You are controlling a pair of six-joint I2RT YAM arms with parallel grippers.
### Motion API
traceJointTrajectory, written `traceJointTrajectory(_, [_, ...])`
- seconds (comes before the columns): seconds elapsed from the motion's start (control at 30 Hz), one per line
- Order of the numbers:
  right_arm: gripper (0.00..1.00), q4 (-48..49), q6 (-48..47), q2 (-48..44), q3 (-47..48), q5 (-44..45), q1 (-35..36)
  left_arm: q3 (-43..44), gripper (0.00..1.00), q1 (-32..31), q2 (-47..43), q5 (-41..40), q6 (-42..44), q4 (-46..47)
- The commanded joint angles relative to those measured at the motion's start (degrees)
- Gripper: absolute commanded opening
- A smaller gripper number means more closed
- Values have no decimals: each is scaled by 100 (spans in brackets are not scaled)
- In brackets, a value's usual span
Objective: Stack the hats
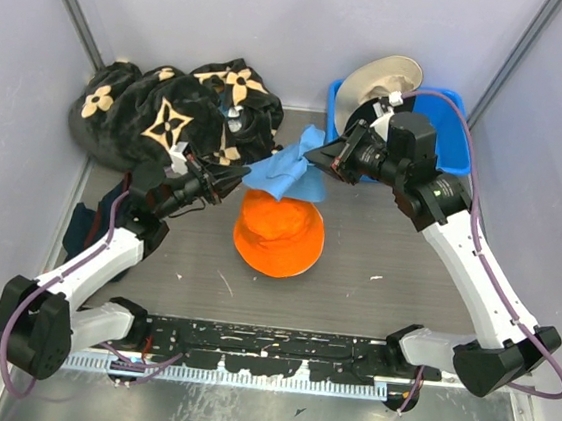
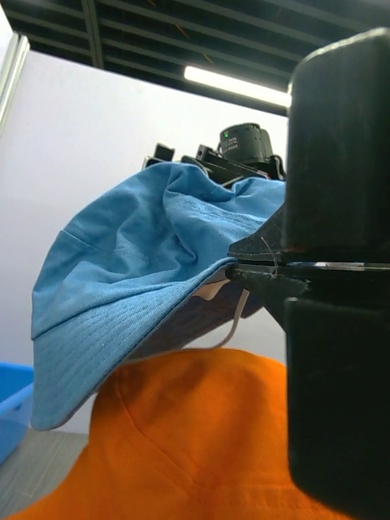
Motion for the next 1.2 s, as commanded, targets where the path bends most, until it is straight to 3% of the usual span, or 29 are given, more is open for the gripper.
traceJointTrajectory(0.0, [1,-394,-251,-67,249,-224,33,-198,0,-67,-228,306,284,-384])
traceJointTrajectory(0.27, [2,-350,-303,-141,-275,-401,50,-734,0,15,-341,386,515,-483])
traceJointTrajectory(0.53, [5,-729,-624,61,-157,-389,83,-712,0,281,-391,767,1053,-850])
traceJointTrajectory(0.8, [20,-719,-740,171,-187,-357,175,-555,0,377,-428,1176,1818,-1484])
traceJointTrajectory(1.03, [49,-561,-756,-43,-429,-258,180,-157,0,379,-231,1401,2325,-1678])
traceJointTrajectory(1.17, [60,-597,-802,-377,-654,172,176,214,0,379,-143,1431,2647,-2043])
